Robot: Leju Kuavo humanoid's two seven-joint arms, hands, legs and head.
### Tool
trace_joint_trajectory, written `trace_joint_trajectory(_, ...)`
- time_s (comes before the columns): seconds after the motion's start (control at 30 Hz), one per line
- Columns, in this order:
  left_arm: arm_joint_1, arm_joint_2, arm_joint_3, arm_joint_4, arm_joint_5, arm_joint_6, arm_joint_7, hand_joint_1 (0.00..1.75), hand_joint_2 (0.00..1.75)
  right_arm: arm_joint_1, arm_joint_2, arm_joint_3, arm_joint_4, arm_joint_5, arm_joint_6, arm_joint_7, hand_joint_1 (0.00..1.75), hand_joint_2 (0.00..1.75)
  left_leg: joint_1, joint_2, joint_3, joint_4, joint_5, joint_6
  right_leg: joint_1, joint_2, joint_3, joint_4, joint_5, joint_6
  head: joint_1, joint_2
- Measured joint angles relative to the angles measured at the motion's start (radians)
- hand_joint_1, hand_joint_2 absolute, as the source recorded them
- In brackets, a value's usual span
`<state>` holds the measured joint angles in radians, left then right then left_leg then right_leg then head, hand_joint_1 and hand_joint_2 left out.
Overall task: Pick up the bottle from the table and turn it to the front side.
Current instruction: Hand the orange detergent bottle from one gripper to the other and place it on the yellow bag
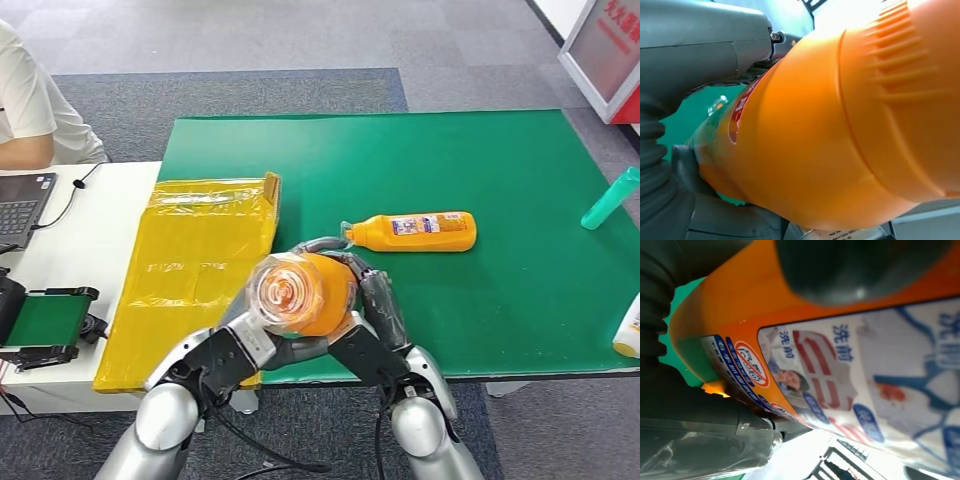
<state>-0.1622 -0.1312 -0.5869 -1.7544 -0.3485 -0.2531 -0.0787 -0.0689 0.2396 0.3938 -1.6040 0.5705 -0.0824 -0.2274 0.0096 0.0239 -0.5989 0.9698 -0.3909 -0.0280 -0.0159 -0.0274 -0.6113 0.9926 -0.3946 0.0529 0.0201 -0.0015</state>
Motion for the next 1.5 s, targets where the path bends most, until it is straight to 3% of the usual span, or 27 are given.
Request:
trace_joint_trajectory(0.4,0.017,0.0,0.006,-0.013,-0.008,0.033,-0.007,1.75,1.75,0.002,0.0,0.006,-0.004,-0.015,-0.003,0.006,1.72,1.75,0.0,0.0,0.0,0.0,0.0,0.0,0.0,0.0,0.0,0.0,0.0,0.0,0.0,0.0)
trace_joint_trajectory(0.53,0.041,-0.001,0.023,-0.033,0.014,0.045,-0.007,1.75,1.75,0.005,0.0,0.006,-0.006,-0.037,-0.004,0.007,0.01,1.75,0.0,0.0,0.0,0.0,0.0,0.0,0.0,0.0,0.0,0.0,0.0,0.0,0.0,0.0)
trace_joint_trajectory(0.93,0.083,-0.034,0.132,-0.111,-0.018,0.038,0.006,1.75,1.75,0.019,0.0,-0.026,-0.05,-0.059,-0.008,0.006,0.0,1.75,0.0,0.0,0.0,0.0,0.0,0.0,0.0,0.0,0.0,0.0,0.0,0.0,0.0,0.0)
trace_joint_trajectory(1.07,0.11,-0.051,0.176,-0.12,0.078,0.038,0.006,1.75,1.75,0.021,0.0,-0.039,-0.059,-0.062,-0.009,0.006,0.0,1.75,0.0,0.0,0.0,0.0,0.0,0.0,0.0,0.0,0.0,0.0,0.0,0.0,0.0,0.0)
trace_joint_trajectory(1.37,0.24,-0.114,0.455,-0.195,0.161,0.087,-0.04,1.75,1.75,0.095,0.001,-0.129,-0.179,-0.092,-0.009,-0.006,0.0,1.75,0.0,0.0,0.0,0.0,-0.001,0.0,0.0,0.0,-0.001,0.0,-0.001,-0.001,0.0,0.0)
trace_joint_trajectory(1.5,0.261,-0.122,0.527,-0.234,0.146,0.092,-0.045,1.75,1.75,0.124,0.002,-0.157,-0.238,-0.095,-0.002,-0.008,0.0,1.75,0.0,0.0,0.0,0.0,-0.001,0.0,0.0,0.0,-0.001,0.0,-0.001,-0.001,0.0,0.0)
